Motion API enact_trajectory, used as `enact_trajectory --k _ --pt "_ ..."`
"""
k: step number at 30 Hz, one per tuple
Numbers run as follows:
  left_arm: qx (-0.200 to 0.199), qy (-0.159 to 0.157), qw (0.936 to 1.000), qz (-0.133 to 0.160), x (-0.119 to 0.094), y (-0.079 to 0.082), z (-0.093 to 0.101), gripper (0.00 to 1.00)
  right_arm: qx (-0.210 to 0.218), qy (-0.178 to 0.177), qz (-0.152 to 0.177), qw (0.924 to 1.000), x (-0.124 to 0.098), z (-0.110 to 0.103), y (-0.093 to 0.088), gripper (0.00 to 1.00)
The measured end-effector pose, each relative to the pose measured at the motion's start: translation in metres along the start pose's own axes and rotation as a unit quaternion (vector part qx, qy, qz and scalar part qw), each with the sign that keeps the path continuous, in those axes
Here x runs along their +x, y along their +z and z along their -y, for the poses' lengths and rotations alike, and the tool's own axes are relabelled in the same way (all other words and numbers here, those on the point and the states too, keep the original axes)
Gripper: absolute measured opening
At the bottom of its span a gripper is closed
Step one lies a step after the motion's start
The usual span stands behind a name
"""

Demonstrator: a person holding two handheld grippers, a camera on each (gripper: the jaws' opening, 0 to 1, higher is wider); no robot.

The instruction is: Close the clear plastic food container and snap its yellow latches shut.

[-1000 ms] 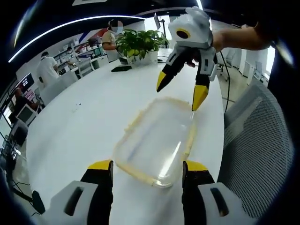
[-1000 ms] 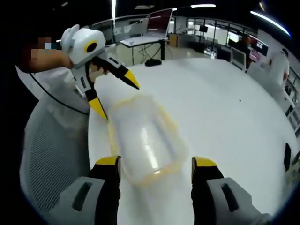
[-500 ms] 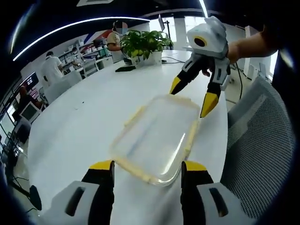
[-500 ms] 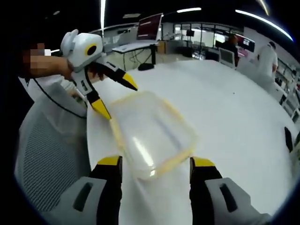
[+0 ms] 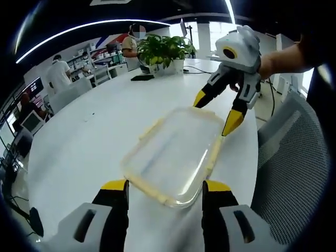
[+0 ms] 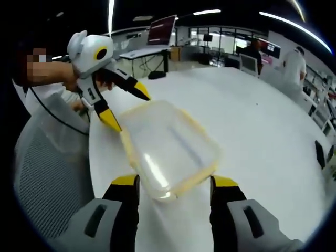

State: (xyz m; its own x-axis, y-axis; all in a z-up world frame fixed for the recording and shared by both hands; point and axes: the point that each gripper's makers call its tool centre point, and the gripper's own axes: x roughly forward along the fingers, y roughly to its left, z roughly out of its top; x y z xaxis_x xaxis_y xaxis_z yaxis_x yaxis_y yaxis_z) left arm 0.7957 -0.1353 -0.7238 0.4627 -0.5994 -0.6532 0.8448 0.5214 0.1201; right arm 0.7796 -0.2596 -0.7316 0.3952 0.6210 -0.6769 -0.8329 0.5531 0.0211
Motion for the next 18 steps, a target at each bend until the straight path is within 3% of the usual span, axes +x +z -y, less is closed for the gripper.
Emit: enact_trajectory --k 18 --pt "-0.004 0.004 1.0000 -0.006 0.017 0.009 -0.041 0.51 -0.002 -0.006 -0.009 0.9999 0.021 0.034 0.022 0.51"
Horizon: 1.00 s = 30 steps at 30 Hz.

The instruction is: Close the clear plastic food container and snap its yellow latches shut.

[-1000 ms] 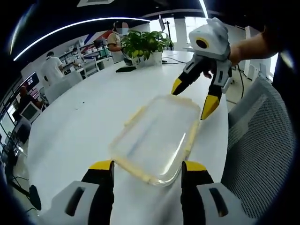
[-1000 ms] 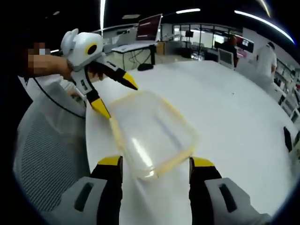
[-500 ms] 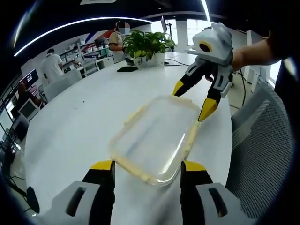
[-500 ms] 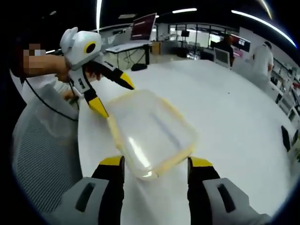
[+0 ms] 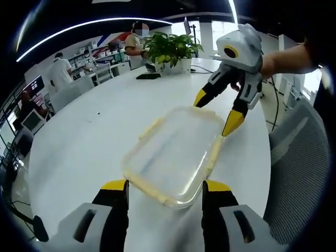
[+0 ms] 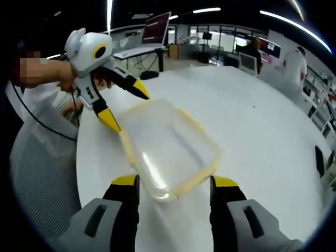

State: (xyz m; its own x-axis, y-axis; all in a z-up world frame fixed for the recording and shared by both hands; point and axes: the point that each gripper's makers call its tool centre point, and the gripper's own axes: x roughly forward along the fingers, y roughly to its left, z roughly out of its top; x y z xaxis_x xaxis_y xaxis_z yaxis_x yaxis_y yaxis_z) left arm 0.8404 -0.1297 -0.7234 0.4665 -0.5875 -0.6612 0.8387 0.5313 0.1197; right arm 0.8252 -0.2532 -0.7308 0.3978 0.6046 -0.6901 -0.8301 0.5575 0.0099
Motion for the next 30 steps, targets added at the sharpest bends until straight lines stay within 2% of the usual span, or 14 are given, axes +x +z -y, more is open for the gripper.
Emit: enact_trajectory --k 18,30 --pt "0.000 0.000 0.9999 -0.011 0.013 0.005 -0.036 0.51 -0.001 -0.005 -0.013 0.9999 0.020 0.026 0.019 0.51" --pt "-0.002 0.001 0.9999 -0.012 0.011 0.006 -0.036 0.51 0.006 -0.004 -0.012 0.9999 0.019 0.024 0.018 0.53"
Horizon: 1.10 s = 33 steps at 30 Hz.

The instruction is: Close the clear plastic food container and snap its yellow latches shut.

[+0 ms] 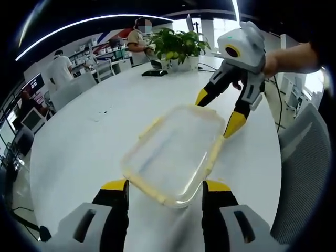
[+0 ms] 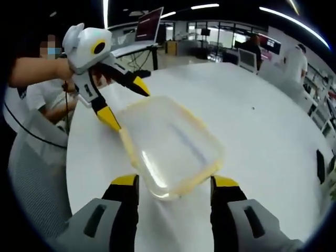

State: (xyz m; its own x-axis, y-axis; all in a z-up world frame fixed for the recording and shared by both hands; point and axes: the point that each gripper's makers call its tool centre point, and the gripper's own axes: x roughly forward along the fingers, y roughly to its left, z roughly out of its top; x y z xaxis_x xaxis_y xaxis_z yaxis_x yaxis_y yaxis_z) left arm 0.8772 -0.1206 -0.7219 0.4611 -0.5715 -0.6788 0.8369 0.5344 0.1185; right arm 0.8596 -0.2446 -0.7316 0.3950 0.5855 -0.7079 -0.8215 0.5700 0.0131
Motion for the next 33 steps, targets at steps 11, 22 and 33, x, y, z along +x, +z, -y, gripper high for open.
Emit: enact_trajectory --k 11,22,33 --pt "-0.045 0.017 0.9982 0.035 -0.029 0.000 0.012 0.60 0.012 -0.029 0.029 0.9991 -0.026 -0.005 0.003 0.62" --pt "-0.074 0.037 0.9945 0.064 -0.059 -0.005 0.041 0.70 0.034 -0.050 0.048 0.9970 -0.056 -0.026 -0.012 0.69" --pt "-0.075 0.067 0.9915 0.083 -0.085 -0.021 0.061 0.80 0.053 -0.073 0.076 0.9930 -0.082 -0.051 -0.035 0.78"
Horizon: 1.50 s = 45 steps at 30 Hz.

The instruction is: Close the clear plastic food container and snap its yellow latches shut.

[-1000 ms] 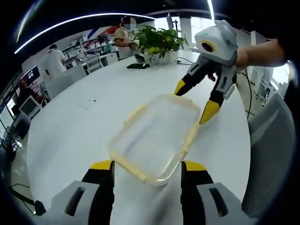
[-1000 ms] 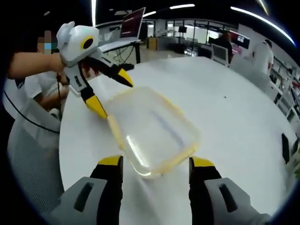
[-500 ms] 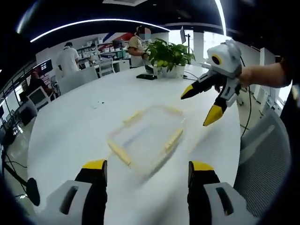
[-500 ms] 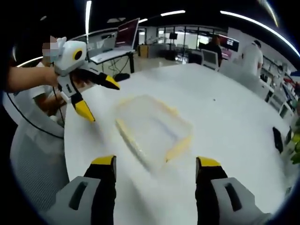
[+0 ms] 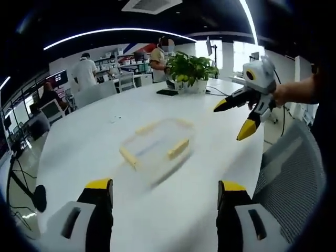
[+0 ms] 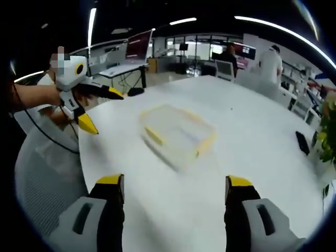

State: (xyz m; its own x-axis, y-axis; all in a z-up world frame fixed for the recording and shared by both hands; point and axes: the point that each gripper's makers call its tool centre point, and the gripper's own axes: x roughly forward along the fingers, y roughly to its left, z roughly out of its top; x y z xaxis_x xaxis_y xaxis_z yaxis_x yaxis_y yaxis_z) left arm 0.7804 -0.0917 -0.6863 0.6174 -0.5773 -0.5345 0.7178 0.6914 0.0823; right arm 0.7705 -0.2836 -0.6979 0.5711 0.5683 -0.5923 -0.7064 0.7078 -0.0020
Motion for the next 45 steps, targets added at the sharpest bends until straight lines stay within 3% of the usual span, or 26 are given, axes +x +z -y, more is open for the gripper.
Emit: enact_trajectory --k 8,13,20,45 --pt "-0.003 0.017 0.9998 0.005 -0.012 -0.006 0.003 0.93 -0.004 -0.013 0.006 0.9999 -0.016 -0.009 -0.017 0.85" --pt "0.010 0.011 0.9999 -0.002 -0.016 -0.011 0.009 0.99 -0.012 -0.020 0.003 0.9997 -0.023 -0.012 -0.027 0.90" --pt "0.006 0.018 0.9998 0.000 -0.021 -0.010 0.008 0.99 -0.002 -0.021 0.013 0.9997 -0.029 -0.016 -0.031 0.99" --pt "0.002 0.024 0.9997 0.000 -0.025 -0.009 0.007 0.99 -0.012 -0.019 0.009 0.9997 -0.029 -0.013 -0.029 0.99"
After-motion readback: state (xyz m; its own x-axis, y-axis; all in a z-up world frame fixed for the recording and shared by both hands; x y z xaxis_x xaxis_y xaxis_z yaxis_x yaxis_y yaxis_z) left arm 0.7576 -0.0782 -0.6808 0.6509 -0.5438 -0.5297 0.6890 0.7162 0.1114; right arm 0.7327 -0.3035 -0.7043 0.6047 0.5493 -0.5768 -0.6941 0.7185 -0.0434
